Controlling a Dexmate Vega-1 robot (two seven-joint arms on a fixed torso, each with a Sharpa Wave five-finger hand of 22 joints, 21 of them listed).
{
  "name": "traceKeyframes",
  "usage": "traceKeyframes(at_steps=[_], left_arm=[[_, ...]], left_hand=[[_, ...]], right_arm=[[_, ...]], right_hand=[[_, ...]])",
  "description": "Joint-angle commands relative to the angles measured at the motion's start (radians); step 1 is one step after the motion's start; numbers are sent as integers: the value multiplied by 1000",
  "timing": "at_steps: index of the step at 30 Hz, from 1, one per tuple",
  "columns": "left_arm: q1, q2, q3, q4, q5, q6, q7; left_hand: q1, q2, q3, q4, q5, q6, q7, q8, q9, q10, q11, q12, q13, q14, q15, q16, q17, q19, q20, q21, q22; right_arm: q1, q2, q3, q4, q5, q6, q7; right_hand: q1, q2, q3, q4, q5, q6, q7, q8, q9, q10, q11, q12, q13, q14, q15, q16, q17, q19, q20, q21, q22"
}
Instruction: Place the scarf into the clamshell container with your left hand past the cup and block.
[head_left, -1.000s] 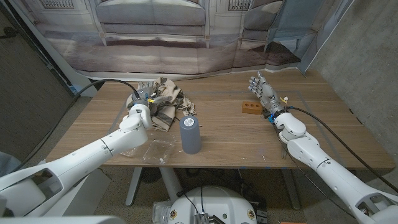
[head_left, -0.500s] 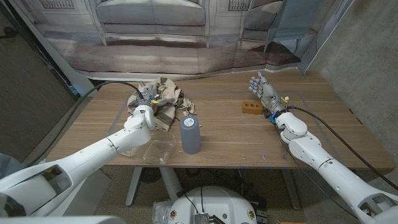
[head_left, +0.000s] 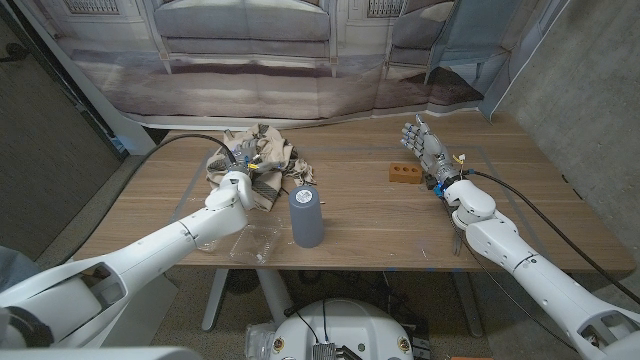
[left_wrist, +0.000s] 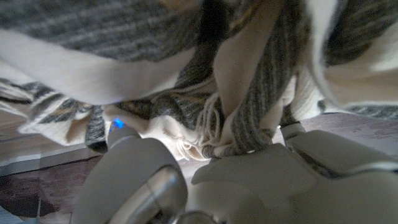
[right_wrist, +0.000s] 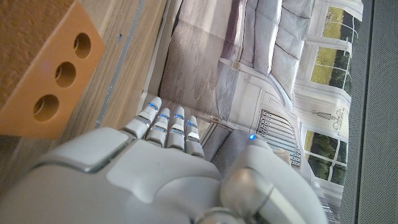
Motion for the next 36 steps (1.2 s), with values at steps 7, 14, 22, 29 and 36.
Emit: traceKeyframes(at_steps=[7,14,22,29,36], left_arm=[[-72,-15,64,30,-21,85,-141],[-81,-4,78,21,-18,89,-139],[-110,-2,123,24,8,122,-171],[-118,-1,139,26,32,127,-163],[-141,-18,160,50,54,133,-172]], left_hand=[[15,7,-12,-3,9,11,-8,9,4,8,-7,12,4,23,-3,15,5,-2,3,2,4],[29,12,-15,-8,12,-3,-16,5,4,6,-19,11,4,41,-6,19,4,17,2,11,6],[97,38,-14,-33,29,95,-38,40,5,100,-60,41,6,82,-44,21,5,74,4,24,7],[178,84,12,-59,42,167,-45,59,5,135,-82,44,6,118,-70,26,6,96,3,24,8],[293,132,47,-97,45,239,-52,75,10,193,-107,51,8,174,-106,34,7,133,1,31,11]], right_arm=[[-3,3,-2,-6,-1,-2,-8],[-1,8,-4,-9,-5,-1,-14],[-1,10,-8,-15,-11,-2,-19],[-4,12,-9,-20,-14,-3,-26],[-8,11,-6,-29,-18,-3,-37]], right_hand=[[-10,1,-4,-1,-1,7,-2,-1,2,10,3,2,4,13,-1,-2,3,5,1,-5,2],[-10,1,-5,-1,-1,8,-3,-1,2,11,2,1,5,12,-1,-2,3,6,2,-6,2],[-10,2,-6,-1,-1,8,-4,-1,2,11,3,1,5,13,-1,-2,3,5,5,-9,2],[-11,2,-6,-2,-1,8,-4,-1,2,11,2,1,5,12,0,-3,3,4,6,-10,2],[-11,2,-7,-2,-1,8,-4,-1,2,11,2,0,5,12,0,-3,2,3,9,-12,3]])
